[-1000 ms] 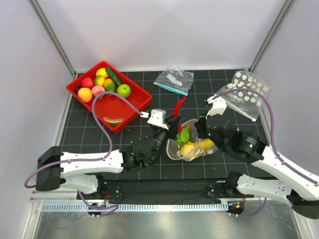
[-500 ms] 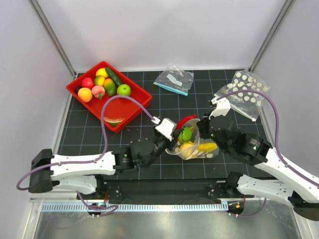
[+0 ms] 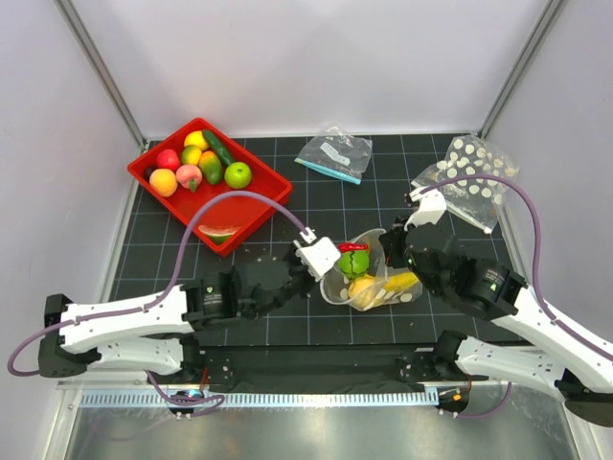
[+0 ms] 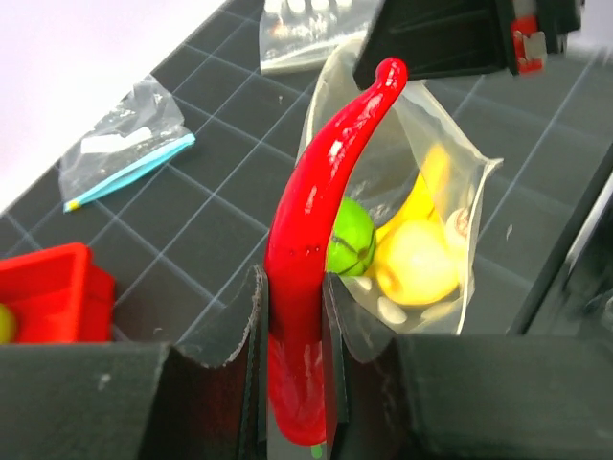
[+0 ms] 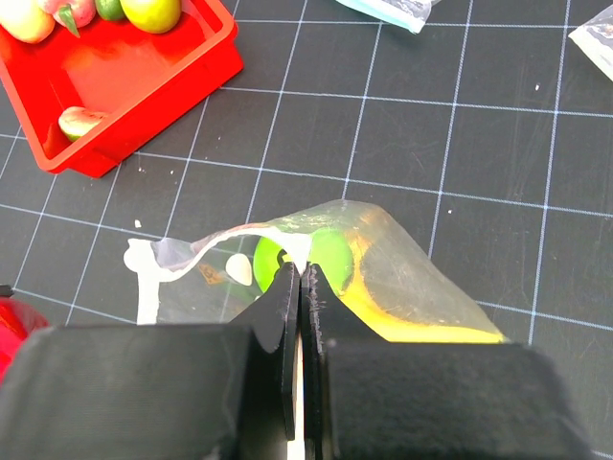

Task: Place the food in the zip-top bag and seal the zipper
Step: Place the fake fruit in the zipper food storage bag.

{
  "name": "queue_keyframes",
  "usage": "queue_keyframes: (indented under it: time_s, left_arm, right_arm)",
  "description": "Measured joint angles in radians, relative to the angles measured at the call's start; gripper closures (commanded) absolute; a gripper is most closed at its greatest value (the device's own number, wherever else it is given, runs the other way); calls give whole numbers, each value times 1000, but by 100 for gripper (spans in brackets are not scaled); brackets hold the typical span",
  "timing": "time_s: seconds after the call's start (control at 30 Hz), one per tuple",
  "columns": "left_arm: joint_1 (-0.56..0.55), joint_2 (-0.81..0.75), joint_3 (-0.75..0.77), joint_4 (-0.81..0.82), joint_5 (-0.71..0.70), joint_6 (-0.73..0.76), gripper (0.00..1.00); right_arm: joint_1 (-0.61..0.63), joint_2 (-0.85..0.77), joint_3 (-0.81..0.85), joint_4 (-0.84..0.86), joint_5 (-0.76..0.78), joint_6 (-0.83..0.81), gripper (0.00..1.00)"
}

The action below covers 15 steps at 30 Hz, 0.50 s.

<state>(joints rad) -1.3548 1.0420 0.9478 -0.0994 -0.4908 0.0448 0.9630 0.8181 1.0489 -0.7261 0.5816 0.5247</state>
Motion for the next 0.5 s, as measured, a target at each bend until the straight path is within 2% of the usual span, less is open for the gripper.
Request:
queue_keyframes:
  time_s: [0.13,0.2,0.5]
  left_arm:
    - [0,91,190,-246,24,36,100]
    - [0,138,261,-320,25,46,100]
    - [0,312,379,-515,19,73,100]
  right_arm:
    - [0,0,0,0,0,0,99]
    - [0,0,0,0,-1,0,99]
    - [0,-6,-3,10,-5,0,99]
